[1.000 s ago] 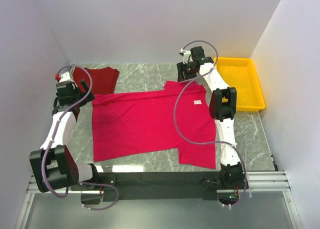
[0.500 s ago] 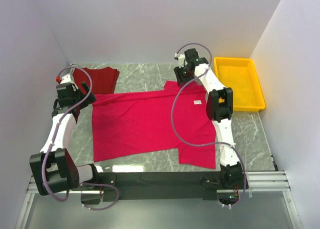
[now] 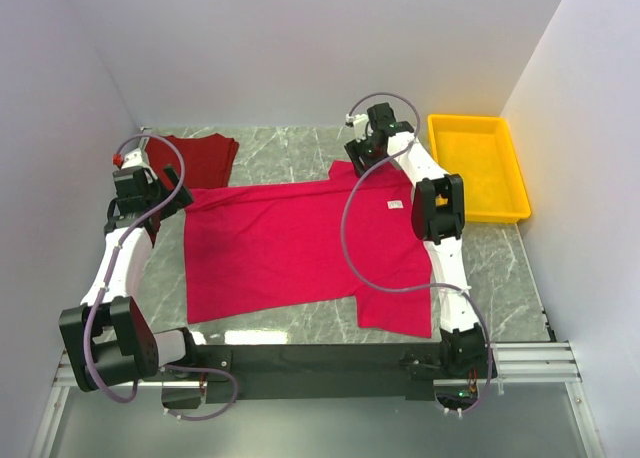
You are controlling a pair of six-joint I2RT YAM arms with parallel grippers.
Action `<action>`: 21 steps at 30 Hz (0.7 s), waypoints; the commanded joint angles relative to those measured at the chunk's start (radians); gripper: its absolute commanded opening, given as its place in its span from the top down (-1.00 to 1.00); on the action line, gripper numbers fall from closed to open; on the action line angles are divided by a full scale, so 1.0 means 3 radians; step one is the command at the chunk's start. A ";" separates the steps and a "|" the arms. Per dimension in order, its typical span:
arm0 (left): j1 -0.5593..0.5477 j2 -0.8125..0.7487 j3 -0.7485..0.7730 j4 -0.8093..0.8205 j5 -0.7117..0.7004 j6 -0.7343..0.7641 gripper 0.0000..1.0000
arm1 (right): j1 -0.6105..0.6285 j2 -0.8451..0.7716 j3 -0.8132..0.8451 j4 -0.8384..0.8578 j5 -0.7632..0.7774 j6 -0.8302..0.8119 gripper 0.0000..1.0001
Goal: Fold and stack the t-shirts
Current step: Fold the tshirt
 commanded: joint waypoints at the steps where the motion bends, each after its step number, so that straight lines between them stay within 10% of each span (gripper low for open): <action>1: 0.0012 -0.0121 -0.0010 0.0012 0.0075 -0.0038 -0.92 | -0.0038 -0.0313 -0.0128 0.0214 0.0055 -0.0514 -0.40; 21: 0.0007 -0.0085 0.0005 0.0012 0.0080 -0.0043 -0.91 | -0.0105 -0.0042 0.0225 0.0286 -0.0242 -0.1072 -0.32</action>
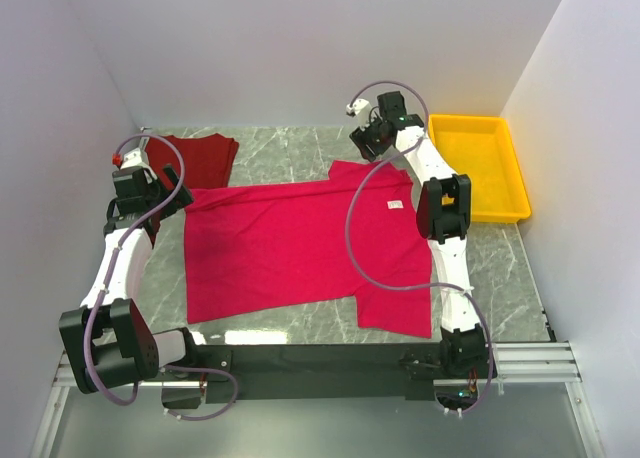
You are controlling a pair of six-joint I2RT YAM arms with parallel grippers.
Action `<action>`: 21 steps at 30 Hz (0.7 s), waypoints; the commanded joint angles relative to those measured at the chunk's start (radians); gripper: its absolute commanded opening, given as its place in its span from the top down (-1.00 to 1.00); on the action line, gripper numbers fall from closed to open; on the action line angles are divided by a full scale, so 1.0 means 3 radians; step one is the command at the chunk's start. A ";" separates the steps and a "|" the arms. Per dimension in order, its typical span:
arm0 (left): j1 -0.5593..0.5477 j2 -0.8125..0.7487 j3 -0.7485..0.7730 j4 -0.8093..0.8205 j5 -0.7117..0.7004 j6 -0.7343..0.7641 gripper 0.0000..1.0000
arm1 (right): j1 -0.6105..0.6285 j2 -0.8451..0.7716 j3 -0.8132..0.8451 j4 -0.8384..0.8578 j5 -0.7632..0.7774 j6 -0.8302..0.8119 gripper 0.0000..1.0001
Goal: Fold and stack the t-shirts
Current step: Fold the tshirt
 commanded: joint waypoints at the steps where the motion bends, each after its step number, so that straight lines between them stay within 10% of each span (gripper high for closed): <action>1: 0.0012 -0.0046 -0.0003 0.0014 0.0067 -0.0040 -0.92 | 0.0004 0.0037 0.0043 -0.0037 -0.0050 -0.0131 -0.31; 21: 0.0012 -0.0030 -0.0019 0.0008 0.0108 -0.0056 -0.91 | 0.0086 0.0221 0.0124 -0.0421 0.0047 -0.0249 -0.20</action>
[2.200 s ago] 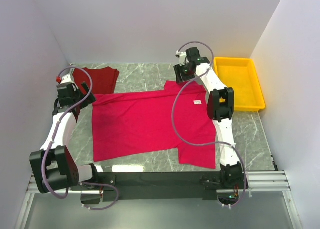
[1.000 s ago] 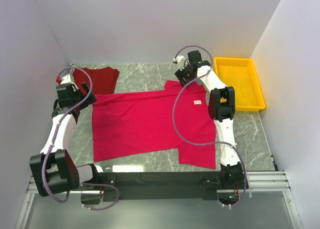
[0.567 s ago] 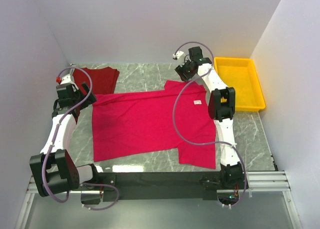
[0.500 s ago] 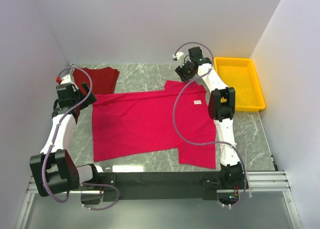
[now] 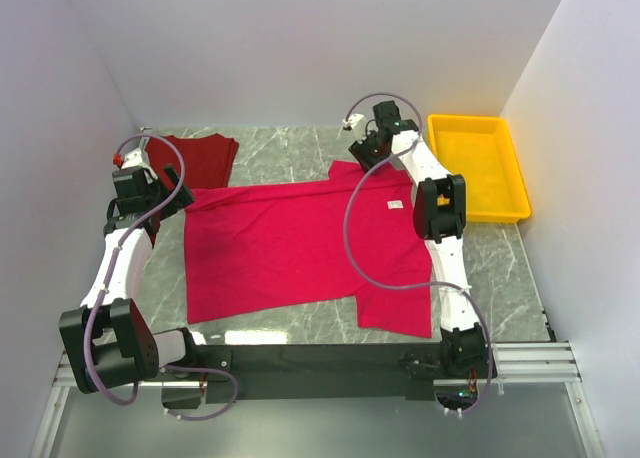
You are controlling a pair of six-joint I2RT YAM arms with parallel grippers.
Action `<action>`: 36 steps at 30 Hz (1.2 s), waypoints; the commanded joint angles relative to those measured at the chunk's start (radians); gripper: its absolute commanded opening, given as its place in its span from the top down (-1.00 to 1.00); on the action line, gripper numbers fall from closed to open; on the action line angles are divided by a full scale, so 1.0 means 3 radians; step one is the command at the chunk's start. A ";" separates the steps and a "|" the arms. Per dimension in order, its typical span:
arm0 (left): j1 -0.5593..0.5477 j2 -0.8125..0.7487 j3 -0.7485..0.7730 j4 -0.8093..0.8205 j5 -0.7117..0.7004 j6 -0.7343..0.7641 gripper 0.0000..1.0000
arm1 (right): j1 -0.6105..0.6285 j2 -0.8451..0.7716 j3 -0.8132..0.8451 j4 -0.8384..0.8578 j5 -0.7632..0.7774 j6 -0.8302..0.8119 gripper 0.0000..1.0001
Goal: Fold and stack the t-shirts
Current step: Fold the tshirt
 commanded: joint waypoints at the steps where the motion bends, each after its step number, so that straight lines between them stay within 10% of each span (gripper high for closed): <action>1: 0.0012 -0.0038 -0.0014 0.0008 0.0051 -0.0043 -0.91 | 0.0063 0.0074 0.0105 -0.0121 0.0075 -0.0049 -0.18; 13: 0.0012 -0.0012 0.0007 0.0014 0.0076 -0.0058 -0.90 | 0.0043 -0.0114 -0.0109 0.0084 -0.0052 -0.0054 0.88; 36: 0.0012 -0.0053 0.0002 0.0008 0.0153 -0.0043 -0.91 | -0.0029 -0.1582 -0.1893 0.1194 -0.0625 0.0013 0.99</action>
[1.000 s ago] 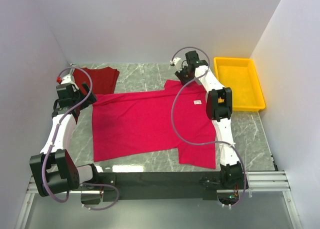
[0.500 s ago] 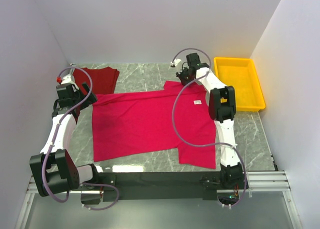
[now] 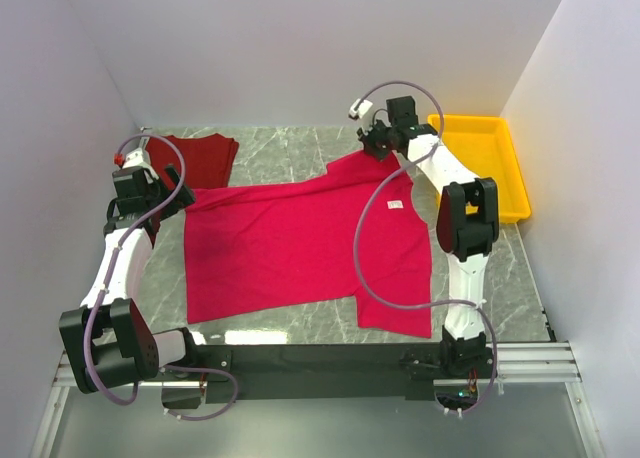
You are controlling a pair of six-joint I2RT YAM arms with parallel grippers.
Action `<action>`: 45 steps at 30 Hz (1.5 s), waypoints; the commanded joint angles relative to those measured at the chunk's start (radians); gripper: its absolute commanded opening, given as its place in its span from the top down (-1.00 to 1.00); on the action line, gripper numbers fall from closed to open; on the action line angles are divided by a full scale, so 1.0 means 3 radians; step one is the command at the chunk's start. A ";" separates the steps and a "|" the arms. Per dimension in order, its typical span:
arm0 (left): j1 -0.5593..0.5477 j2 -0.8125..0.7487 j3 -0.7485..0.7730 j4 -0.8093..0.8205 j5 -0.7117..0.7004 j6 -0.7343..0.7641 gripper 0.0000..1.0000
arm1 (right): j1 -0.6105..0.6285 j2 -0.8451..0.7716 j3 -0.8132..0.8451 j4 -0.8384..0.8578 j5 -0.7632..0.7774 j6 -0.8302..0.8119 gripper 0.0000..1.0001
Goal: Fold and stack the t-shirts
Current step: Fold the tshirt
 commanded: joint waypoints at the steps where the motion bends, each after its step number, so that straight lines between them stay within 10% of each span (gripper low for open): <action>1: 0.0012 -0.0053 0.0007 0.0006 0.0077 -0.0031 -0.91 | -0.0023 -0.0245 -0.0270 0.0057 -0.0189 -0.0162 0.99; 16: 0.0012 -0.0079 -0.0055 0.0016 0.0133 -0.0011 -0.91 | -0.0064 -0.0957 -0.1461 -0.0350 -0.0440 -0.1123 0.84; 20: 0.0007 -0.0099 -0.0106 0.0036 0.0143 -0.0011 -0.91 | -0.0064 -0.1028 -0.1549 -0.1031 -0.0542 -0.1848 0.54; 24: 0.0012 -0.0130 -0.0142 0.0047 0.0153 -0.0016 -0.91 | -0.0141 -0.1044 -0.1462 -0.1467 -0.0649 -0.2024 -0.18; 37: 0.0012 -0.0309 -0.0203 -0.0055 0.0133 0.0030 -0.92 | -0.0126 -0.0027 -0.0035 -0.1053 -0.0916 0.0985 -0.25; 45: 0.0007 -0.0386 -0.0280 -0.0076 0.0158 0.0035 -0.92 | -0.0111 0.0204 0.0021 -0.0935 -0.0527 0.1294 -0.28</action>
